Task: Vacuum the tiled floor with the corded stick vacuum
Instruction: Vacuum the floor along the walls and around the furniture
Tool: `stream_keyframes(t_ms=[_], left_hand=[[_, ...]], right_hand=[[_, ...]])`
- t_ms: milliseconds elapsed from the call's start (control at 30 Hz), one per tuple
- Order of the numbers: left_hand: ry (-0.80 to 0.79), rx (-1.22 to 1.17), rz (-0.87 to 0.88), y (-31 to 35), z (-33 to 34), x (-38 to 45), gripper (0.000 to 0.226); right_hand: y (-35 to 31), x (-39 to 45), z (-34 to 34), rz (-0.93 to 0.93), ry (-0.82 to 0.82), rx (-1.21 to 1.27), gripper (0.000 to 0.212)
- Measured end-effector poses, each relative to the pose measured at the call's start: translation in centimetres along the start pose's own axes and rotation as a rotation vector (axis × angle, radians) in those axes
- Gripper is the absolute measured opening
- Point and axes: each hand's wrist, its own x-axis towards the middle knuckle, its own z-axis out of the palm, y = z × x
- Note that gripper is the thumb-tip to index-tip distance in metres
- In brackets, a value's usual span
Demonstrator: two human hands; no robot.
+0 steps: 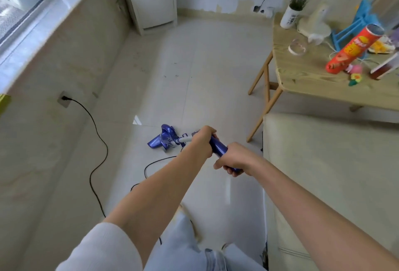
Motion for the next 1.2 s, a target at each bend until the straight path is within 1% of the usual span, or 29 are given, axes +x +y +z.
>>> stream_keyframes(t_ms=[67, 100, 167, 200, 233, 300, 400, 467, 533, 600, 700, 833, 1000, 1200], left_hand=[[0.022, 0.043, 0.002, -2.2, 1.8, -0.8, 0.007], [0.037, 0.053, -0.002, -3.4, 2.5, -1.2, 0.009], [0.009, 0.069, -0.003, -5.6, 3.4, -2.7, 0.008], [-0.003, 0.064, 0.013, -6.4, 3.4, -3.1, 0.018], [-0.008, 0.074, 0.028, -7.5, 3.4, -3.8, 0.025], [-0.027, 0.148, 0.046, -8.5, 2.3, -4.7, 0.031], [-0.053, 0.253, 0.055, -9.8, 0.2, -5.6, 0.024], [-0.052, 0.309, 0.070, -10.1, -0.9, -6.1, 0.026], [-0.042, 0.360, 0.087, -9.9, -1.2, -6.6, 0.032], [-0.021, 0.354, 0.110, -9.4, -1.2, -6.5, 0.033], [0.002, 0.290, 0.105, -8.7, -0.9, -5.2, 0.030], [0.012, 0.252, 0.053, -7.7, -0.5, -2.5, 0.024], [0.019, 0.338, 0.007, -5.5, -0.4, -0.8, 0.013], [0.014, 0.312, 0.004, -2.7, -0.1, -0.4, 0.020]], right_hand=[[2.3, -1.4, -0.4, 0.014, 0.038, -0.009, 0.033], [3.4, -2.3, -0.5, 0.019, 0.050, -0.007, 0.033], [5.2, -4.2, -0.2, 0.030, 0.058, 0.034, 0.027], [5.8, -5.2, 0.1, 0.025, 0.056, 0.069, 0.022], [6.6, -6.6, 0.6, 0.011, 0.048, 0.104, 0.016], [7.0, -8.5, 2.2, -0.011, 0.008, 0.232, 0.010], [7.3, -10.5, 5.3, -0.014, -0.081, 0.417, 0.010], [7.2, -10.6, 6.7, -0.009, -0.101, 0.469, 0.014], [6.9, -10.2, 7.2, -0.005, -0.105, 0.484, 0.015], [6.7, -9.3, 7.0, -0.003, -0.103, 0.495, 0.015], [6.6, -7.2, 6.5, 0.004, -0.074, 0.487, 0.018], [6.7, -4.3, 6.4, 0.053, -0.052, 0.519, 0.017], [5.2, -2.5, 5.9, 0.085, -0.034, 0.497, 0.030], [2.8, -1.2, 4.5, 0.072, -0.034, 0.499, 0.034]])
